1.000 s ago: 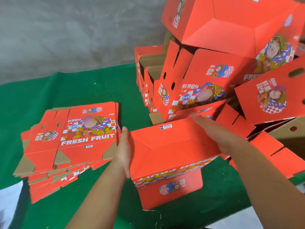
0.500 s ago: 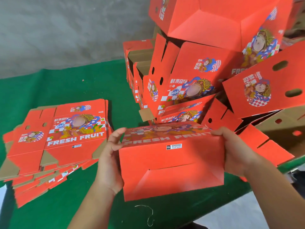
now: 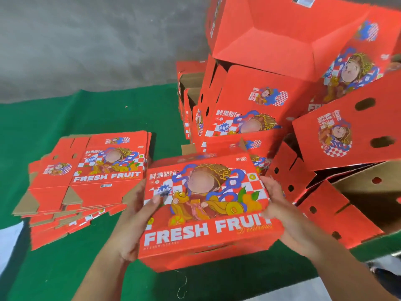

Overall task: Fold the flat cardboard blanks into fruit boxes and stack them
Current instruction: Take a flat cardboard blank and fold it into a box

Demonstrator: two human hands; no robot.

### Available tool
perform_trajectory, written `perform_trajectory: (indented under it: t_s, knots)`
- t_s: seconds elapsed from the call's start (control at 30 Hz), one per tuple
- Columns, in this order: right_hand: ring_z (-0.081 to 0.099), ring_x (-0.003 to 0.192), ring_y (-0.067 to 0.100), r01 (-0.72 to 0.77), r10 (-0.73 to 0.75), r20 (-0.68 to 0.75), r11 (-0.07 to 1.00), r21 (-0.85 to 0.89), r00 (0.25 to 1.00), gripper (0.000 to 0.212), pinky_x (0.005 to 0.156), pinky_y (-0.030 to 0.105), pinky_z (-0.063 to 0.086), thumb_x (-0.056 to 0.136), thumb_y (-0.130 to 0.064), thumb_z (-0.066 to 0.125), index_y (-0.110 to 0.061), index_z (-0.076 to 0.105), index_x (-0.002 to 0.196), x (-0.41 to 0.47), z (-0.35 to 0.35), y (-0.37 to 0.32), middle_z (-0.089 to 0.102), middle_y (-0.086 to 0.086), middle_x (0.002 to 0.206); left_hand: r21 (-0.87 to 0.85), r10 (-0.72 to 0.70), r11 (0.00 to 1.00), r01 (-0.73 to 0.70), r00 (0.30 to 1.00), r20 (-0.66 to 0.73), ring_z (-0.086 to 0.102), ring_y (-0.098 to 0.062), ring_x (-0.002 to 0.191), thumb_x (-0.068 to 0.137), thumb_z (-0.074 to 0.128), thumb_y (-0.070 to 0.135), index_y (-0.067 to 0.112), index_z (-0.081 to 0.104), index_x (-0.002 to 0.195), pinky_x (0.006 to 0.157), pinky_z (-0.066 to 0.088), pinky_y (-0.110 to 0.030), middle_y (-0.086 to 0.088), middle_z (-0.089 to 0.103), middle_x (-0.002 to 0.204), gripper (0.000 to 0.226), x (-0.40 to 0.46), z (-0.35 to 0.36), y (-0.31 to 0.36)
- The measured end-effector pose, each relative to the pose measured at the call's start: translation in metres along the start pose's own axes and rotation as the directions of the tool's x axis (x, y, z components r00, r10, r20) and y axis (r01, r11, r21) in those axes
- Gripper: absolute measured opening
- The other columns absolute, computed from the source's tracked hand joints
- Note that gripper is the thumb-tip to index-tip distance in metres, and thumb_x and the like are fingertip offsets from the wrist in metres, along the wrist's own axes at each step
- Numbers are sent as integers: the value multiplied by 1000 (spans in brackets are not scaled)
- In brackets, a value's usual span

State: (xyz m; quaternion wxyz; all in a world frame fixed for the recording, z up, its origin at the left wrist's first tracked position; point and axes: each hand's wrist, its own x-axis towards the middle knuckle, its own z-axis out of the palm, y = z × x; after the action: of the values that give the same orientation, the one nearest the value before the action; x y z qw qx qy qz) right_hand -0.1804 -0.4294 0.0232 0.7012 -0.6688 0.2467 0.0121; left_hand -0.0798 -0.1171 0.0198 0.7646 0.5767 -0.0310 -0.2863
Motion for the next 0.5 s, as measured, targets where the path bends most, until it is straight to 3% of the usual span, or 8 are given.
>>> perform_trajectory:
  t_s: [0.03,0.07,0.1,0.17,0.2,0.27,0.37,0.5]
  knots:
    - [70,92,3,34,-34,-31,999,-14,999,83,65,20,48,60,12,74,-2,50,139,2,-6,2,73,-6,90,53,80,995,-80,997,8,73,-37,105,86,74,24,61,60,124,73,62,-47,-2,71,129,55,-6,2,-7]
    - [69,83,-3,40,-41,-108,999,-11,993,85,64,16,49,63,11,75,-4,48,142,0,-8,-2,72,-1,97,143,161,977,-161,987,9,72,-33,111,86,75,22,63,53,132,75,63,-44,4,68,135,65,-6,5,-13]
    - [70,86,-4,65,-65,-127,998,-3,990,85,69,16,52,73,14,74,-11,44,149,-4,-11,-1,69,2,114,231,222,947,-221,975,24,70,-26,117,87,76,20,62,45,140,79,62,-38,11,64,139,74,-4,12,-18]
    - [69,111,10,136,-134,-75,991,16,988,76,92,30,56,93,4,66,-34,40,153,-17,-21,7,58,0,138,345,271,899,-270,962,47,63,-20,127,89,80,23,59,32,151,86,61,-36,16,57,145,86,-3,21,-28]
    - [69,116,20,154,-153,-46,988,20,987,74,98,40,57,95,-2,66,-42,40,151,-20,-26,12,60,-2,139,389,282,880,-273,959,37,59,-23,132,88,83,30,59,27,153,92,59,-43,13,56,147,90,-4,24,-33]
    - [71,113,25,156,-156,-15,987,35,988,72,94,49,60,94,-7,70,-46,41,146,-21,-36,19,69,-4,130,493,307,826,-271,952,9,51,-31,136,79,85,45,60,20,154,98,54,-55,7,54,148,101,-3,23,-44]
    - [73,109,16,166,-167,-52,986,-28,985,73,85,40,63,92,-11,74,-51,38,142,-26,-43,34,72,-14,122,529,276,816,-233,961,-3,51,-34,128,73,87,42,61,14,155,76,61,-53,-2,50,142,112,-1,26,-62]
    - [68,112,1,218,-237,-124,964,-149,964,78,78,26,62,91,-12,77,-63,38,135,-36,-55,55,65,-26,124,576,330,772,-270,944,0,59,-29,127,73,90,26,55,7,158,97,56,-52,8,51,143,122,-1,33,-88]
